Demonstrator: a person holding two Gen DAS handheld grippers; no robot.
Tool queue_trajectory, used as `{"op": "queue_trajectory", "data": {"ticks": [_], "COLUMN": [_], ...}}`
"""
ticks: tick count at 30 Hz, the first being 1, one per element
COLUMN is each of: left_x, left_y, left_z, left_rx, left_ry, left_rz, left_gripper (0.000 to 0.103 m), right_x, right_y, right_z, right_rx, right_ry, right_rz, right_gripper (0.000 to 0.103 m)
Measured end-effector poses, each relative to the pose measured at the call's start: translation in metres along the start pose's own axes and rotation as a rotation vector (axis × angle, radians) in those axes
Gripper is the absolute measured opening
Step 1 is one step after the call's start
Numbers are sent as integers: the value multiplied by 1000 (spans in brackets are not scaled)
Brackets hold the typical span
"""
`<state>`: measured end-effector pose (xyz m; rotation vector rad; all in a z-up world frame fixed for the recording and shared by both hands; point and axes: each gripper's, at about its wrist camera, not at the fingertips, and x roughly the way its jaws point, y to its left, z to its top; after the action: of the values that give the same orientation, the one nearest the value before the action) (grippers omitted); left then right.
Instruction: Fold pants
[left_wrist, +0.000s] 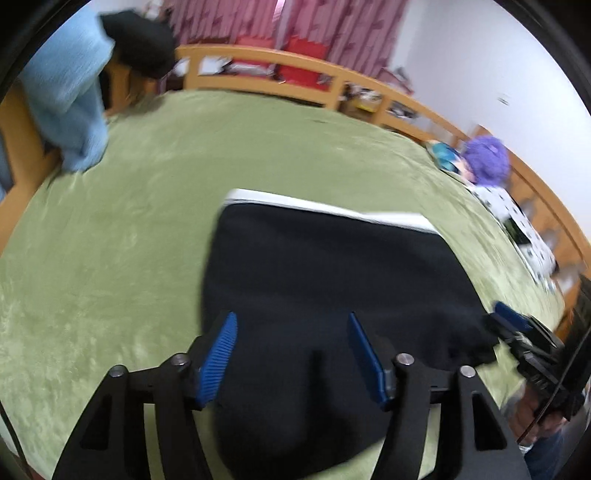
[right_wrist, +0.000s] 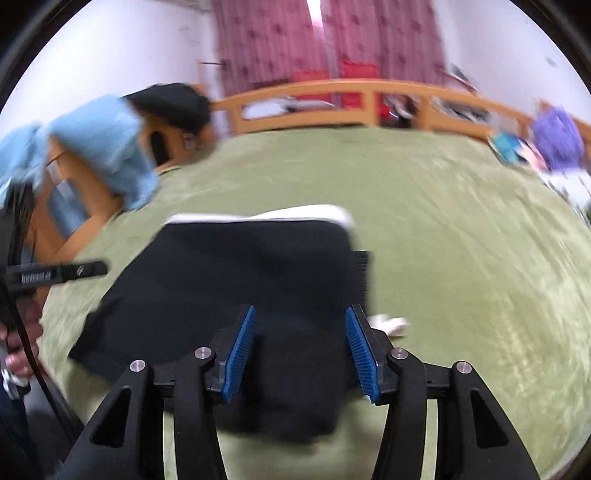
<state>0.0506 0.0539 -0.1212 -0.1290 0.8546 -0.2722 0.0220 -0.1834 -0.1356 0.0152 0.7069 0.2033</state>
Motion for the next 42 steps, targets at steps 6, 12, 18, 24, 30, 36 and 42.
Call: {"op": "queue_trajectory", "data": {"ticks": [6, 12, 18, 24, 30, 36, 42], "left_x": [31, 8, -8, 28, 36, 20, 25], "left_y": [-4, 4, 27, 23, 69, 81, 85], "left_z": [-64, -55, -37, -34, -50, -43, -37], "left_rx": [71, 44, -69, -39, -195, -176, -207], "left_ry": [96, 106, 52, 109, 169, 106, 122], "left_rz": [117, 74, -9, 90, -10, 63, 28], "left_gripper": [61, 61, 62, 62, 72, 68, 68], "right_x": [33, 9, -21, 30, 42, 30, 89], "right_y": [20, 18, -1, -7, -42, -49, -69], "right_z": [-58, -61, -24, -18, -38, -7, 40], "right_rx": [-151, -154, -92, -71, 24, 56, 124], "right_ry": [140, 144, 30, 115, 161, 80, 113], "right_rz": [-77, -53, 61, -17, -46, -15, 7], "right_gripper": [49, 48, 51, 52, 59, 59, 56]}}
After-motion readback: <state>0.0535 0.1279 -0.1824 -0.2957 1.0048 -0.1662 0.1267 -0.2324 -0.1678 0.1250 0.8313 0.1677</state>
